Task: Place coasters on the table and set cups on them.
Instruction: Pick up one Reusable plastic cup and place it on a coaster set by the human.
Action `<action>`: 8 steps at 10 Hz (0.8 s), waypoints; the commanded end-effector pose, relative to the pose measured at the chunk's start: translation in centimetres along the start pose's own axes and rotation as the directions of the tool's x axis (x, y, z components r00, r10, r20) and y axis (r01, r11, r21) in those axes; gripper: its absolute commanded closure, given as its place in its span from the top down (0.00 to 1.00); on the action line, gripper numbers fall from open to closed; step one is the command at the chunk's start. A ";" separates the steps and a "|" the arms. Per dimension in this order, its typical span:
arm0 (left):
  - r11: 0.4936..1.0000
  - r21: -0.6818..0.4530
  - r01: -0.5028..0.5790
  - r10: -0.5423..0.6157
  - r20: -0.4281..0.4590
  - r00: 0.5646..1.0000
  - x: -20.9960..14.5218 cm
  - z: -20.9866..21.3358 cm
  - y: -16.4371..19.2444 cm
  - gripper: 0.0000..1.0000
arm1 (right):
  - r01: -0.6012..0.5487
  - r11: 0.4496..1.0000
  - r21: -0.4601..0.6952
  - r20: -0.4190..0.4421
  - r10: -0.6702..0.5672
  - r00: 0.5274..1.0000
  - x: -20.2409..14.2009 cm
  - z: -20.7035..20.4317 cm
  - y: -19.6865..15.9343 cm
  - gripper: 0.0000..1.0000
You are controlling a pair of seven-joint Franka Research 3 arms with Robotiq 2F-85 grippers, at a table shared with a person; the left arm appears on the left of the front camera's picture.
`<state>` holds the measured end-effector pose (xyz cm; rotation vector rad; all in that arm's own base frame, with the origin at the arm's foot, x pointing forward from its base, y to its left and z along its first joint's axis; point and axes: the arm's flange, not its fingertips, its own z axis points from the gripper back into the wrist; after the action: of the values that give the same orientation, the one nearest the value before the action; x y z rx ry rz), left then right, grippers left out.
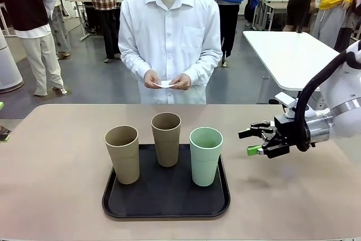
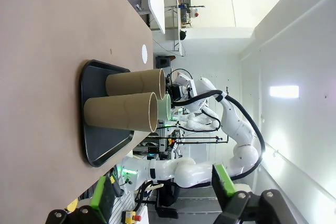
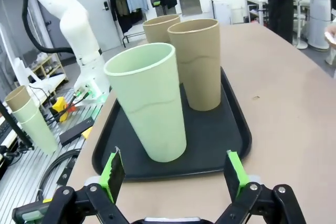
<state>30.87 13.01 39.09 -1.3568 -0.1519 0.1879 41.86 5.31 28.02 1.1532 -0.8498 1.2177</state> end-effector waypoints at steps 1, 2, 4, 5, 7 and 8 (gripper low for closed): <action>1.000 -0.016 0.007 -0.007 0.006 1.000 0.0 0.1 -0.1 1.00 | 0.007 1.000 0.025 0.010 -0.008 1.000 0.1 -2.1 -1.0 1.00; 1.000 -0.016 0.007 -0.007 0.006 1.000 0.0 0.1 -0.1 1.00 | 0.008 0.998 0.056 -0.010 -0.007 1.000 0.1 -3.0 -1.1 1.00; 1.000 -0.016 0.007 -0.007 0.006 1.000 0.0 0.1 -0.1 1.00 | -0.026 0.997 0.078 -0.048 0.030 0.998 0.2 -4.1 -1.0 1.00; 1.000 -0.016 0.007 -0.007 0.006 1.000 0.0 0.1 -0.1 1.00 | -0.060 0.995 0.080 -0.066 0.066 0.996 0.4 -4.6 -0.8 1.00; 1.000 -0.016 0.007 -0.007 0.006 1.000 0.0 0.1 -0.1 1.00 | -0.076 0.992 0.099 -0.054 0.082 0.995 0.6 -5.4 -1.3 1.00; 1.000 -0.016 0.007 -0.007 0.006 1.000 0.0 0.1 -0.1 1.00 | -0.073 0.992 0.106 -0.059 0.079 0.995 0.3 -6.1 -1.8 1.00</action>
<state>30.87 13.01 39.08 -1.3568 -0.1520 0.1880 42.44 10.67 27.22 1.1824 -0.7922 1.3395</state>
